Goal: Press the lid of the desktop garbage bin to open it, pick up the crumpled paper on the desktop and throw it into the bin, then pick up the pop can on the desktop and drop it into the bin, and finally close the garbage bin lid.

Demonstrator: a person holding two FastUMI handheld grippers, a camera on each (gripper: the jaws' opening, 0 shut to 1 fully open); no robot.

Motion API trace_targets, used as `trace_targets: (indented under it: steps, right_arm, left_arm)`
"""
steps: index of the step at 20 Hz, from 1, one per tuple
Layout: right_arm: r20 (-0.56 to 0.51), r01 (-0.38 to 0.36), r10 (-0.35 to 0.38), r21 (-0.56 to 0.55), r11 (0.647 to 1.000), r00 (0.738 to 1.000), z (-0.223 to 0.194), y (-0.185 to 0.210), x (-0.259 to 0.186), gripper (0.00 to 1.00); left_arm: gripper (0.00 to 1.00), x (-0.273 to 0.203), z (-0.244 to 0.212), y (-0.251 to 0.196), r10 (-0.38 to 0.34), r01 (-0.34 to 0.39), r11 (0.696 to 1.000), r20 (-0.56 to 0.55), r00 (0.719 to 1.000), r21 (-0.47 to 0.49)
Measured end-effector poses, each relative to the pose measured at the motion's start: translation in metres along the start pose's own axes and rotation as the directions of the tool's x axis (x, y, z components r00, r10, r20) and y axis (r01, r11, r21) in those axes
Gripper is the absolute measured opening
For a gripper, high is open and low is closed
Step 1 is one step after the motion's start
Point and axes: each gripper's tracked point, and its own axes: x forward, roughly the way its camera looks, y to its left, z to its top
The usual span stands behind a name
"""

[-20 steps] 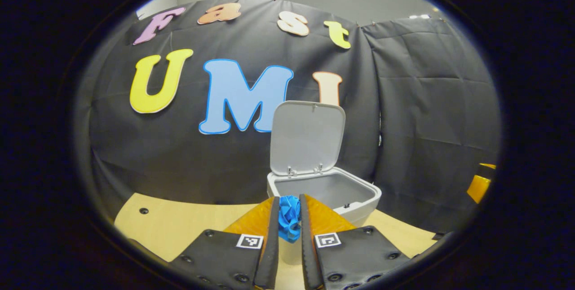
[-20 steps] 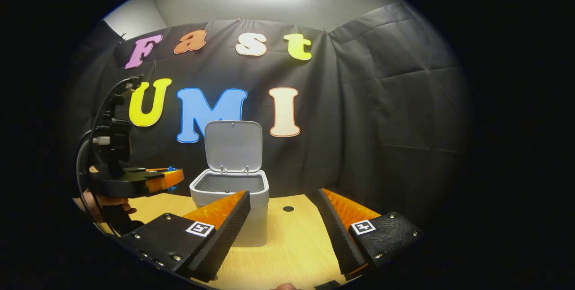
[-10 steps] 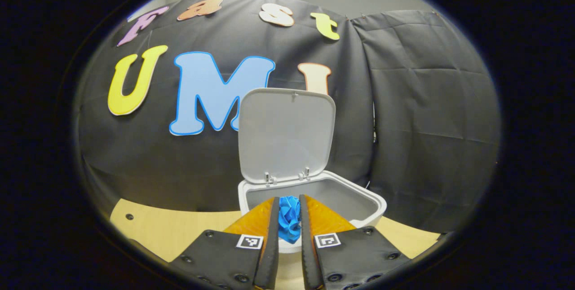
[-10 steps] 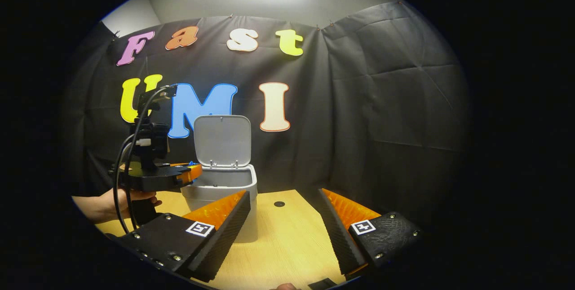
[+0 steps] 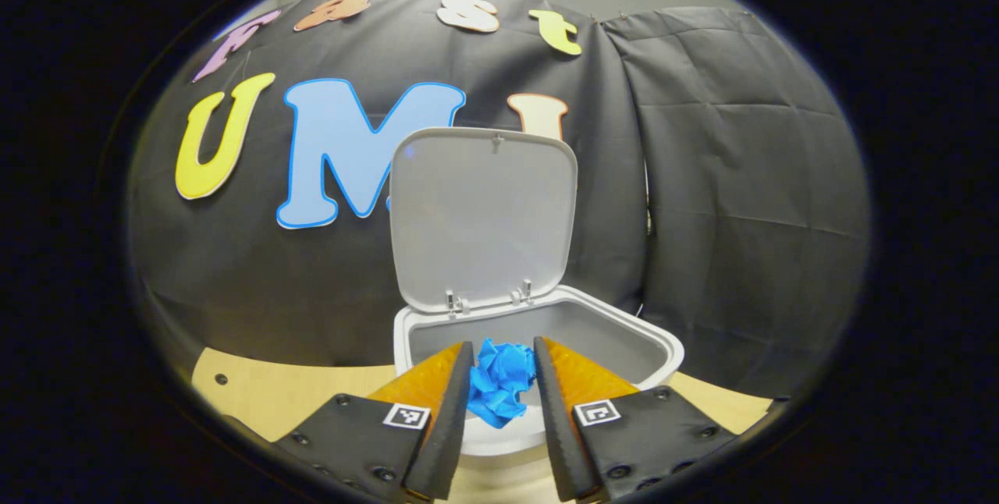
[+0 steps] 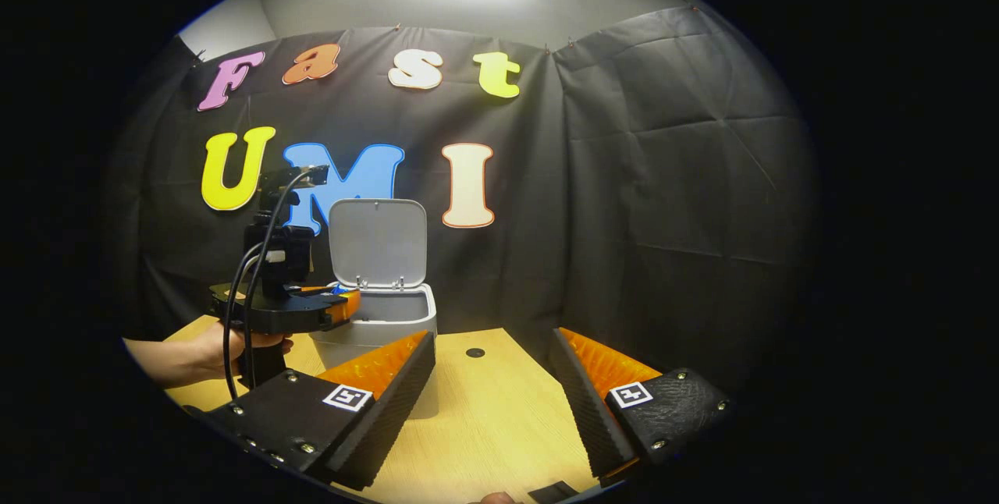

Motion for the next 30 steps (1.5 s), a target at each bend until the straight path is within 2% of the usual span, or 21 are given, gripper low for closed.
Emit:
trace_targets:
  steps: [2,3,4,5,9,10,11,15,21,22,23,30]
  right_arm:
    - [0.002,-0.003,0.003,0.001,1.0,1.0,0.0,0.002,-0.001,0.95]
    - [0.002,-0.006,0.006,0.001,1.0,1.0,-0.001,0.003,-0.002,1.0]
    - [0.003,-0.009,0.009,0.0,1.0,1.0,-0.001,0.003,-0.002,0.95]
    - [0.004,-0.013,0.013,0.0,1.0,1.0,-0.001,0.005,-0.003,0.95]
    - [0.008,-0.046,0.046,-0.013,0.999,0.999,-0.002,0.012,0.0,0.95]
    - [0.006,-0.063,0.063,-0.015,0.998,0.998,-0.003,0.016,0.002,1.0]
    - [0.003,-0.085,0.085,-0.014,0.996,0.996,-0.005,0.02,0.004,0.95]
    - [0.002,-0.183,0.183,-0.02,0.983,0.983,-0.009,0.04,0.014,0.95]
    - [-0.047,-0.352,0.351,-0.025,0.935,0.935,-0.032,0.08,0.024,0.95]
    - [-0.054,-0.373,0.371,-0.028,0.927,0.927,-0.036,0.087,0.025,1.0]
    - [-0.062,-0.391,0.388,-0.033,0.92,0.92,-0.04,0.094,0.026,0.95]
    - [-0.131,-0.476,0.472,0.005,0.88,0.872,-0.072,0.147,0.012,0.95]
  left_arm:
    - [0.6,-0.001,-0.005,0.001,0.001,-0.001,1.0,-0.015,1.0,-0.005]
    - [0.63,-0.001,-0.006,0.003,0.001,-0.001,1.0,-0.02,1.0,-0.007]
    - [0.66,-0.003,-0.006,0.004,0.006,-0.006,1.0,-0.019,1.0,-0.01]
    - [0.68,-0.004,-0.006,0.004,0.001,-0.002,1.0,-0.015,1.0,-0.015]
    - [0.98,-0.012,0.001,0.002,0.0,0.0,1.0,0.002,1.0,-0.027]
    - [0.96,-0.016,0.003,0.003,0.001,-0.001,0.999,0.009,1.0,-0.036]
    - [0.95,-0.02,0.005,0.005,0.003,-0.002,0.999,0.016,1.0,-0.045]
    - [0.96,-0.045,0.013,0.009,0.006,-0.002,0.996,0.048,0.999,-0.091]
    - [0.96,-0.102,0.022,0.041,0.114,-0.105,0.99,0.094,0.989,-0.092]
    - [0.96,-0.114,0.021,0.049,0.134,-0.125,0.988,0.097,0.986,-0.089]
    - [0.96,-0.126,0.021,0.056,0.149,-0.141,0.986,0.099,0.984,-0.087]
    - [0.95,-0.216,0.009,0.105,0.259,-0.254,0.965,0.095,0.961,-0.059]
